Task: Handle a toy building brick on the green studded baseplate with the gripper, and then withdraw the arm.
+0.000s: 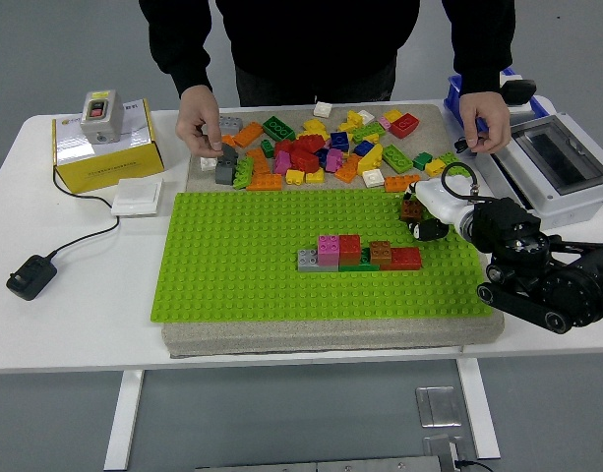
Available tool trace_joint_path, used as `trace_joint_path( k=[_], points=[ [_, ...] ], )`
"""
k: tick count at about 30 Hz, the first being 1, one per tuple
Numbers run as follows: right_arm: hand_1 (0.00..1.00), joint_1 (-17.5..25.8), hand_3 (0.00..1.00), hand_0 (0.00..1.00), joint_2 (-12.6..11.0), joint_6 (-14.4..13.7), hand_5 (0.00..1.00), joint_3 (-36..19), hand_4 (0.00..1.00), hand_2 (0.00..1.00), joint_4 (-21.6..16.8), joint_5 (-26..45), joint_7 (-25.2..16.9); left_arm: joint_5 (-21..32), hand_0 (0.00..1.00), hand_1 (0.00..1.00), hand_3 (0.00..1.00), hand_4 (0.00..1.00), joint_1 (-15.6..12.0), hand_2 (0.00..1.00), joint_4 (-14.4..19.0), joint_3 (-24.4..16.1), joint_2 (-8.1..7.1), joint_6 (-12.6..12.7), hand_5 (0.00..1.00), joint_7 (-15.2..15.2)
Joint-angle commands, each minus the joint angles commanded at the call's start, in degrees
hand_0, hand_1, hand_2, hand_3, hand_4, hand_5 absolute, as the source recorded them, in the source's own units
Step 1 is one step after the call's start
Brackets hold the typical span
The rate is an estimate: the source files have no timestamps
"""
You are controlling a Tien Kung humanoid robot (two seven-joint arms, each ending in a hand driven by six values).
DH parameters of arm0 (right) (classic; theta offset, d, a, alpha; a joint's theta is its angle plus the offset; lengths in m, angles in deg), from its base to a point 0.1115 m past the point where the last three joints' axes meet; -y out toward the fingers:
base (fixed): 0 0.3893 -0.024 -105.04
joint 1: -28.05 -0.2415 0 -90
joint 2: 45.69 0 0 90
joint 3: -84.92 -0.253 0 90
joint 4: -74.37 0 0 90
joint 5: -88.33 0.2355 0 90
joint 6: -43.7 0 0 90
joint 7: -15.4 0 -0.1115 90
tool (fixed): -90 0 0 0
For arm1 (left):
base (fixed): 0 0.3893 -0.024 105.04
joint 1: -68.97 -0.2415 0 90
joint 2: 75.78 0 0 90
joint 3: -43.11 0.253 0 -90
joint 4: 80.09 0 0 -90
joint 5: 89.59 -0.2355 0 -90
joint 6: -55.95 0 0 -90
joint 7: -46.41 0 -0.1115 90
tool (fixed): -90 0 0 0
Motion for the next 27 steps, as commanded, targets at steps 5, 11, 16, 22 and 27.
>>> trace_joint_path(
  k=[5, 11, 16, 22, 27],
  points=[
    [0.185, 0.0, 0.762, 0.122, 0.1, 0.0, 0.354, 0.2, 0.544, 0.627, 0.1, -0.3, 0.2, 0.5, 0.7, 0.674, 0.672, 0.257, 0.0, 0.628, 0.0, 0.4, 0.01, 0.1, 0.638, 0.2],
    [0.182, 0.0, 0.757, 0.118, 0.1, -0.2, 0.355, 0.4, 0.538, 0.615, 0.0, -0.5, 0.3, 0.8, 0.7, 0.671, 0.672, 0.249, 0.0, 0.626, 0.0, 0.6, 0.0, 0.1, 0.652, 0.4],
    [0.18, -0.1, 0.752, 0.117, 0.0, -0.4, 0.356, 0.2, 0.538, 0.594, 0.1, -0.6, 0.3, 1.0, 0.699, 0.67, 0.673, 0.24, 0.0, 0.628, 0.0, 0.8, 0.01, 0.1, 0.666, 0.5],
    [0.179, -0.1, 0.746, 0.117, 0.0, -0.6, 0.357, 0.1, 0.538, 0.595, 0.1, -0.6, 0.2, 1.2, 0.698, 0.671, 0.67, 0.237, 0.0, 0.627, 0.0, 1.0, 0.1, 0.1, 0.665, 0.6],
    [0.179, -0.2, 0.743, 0.115, 0.0, -0.8, 0.361, -0.1, 0.538, 0.591, 0.2, -0.5, 0.2, 1.1, 0.695, 0.666, 0.671, 0.237, -0.1, 0.625, 0.0, 1.0, 0.13, 0.0, 0.671, 0.5]
  ],
)
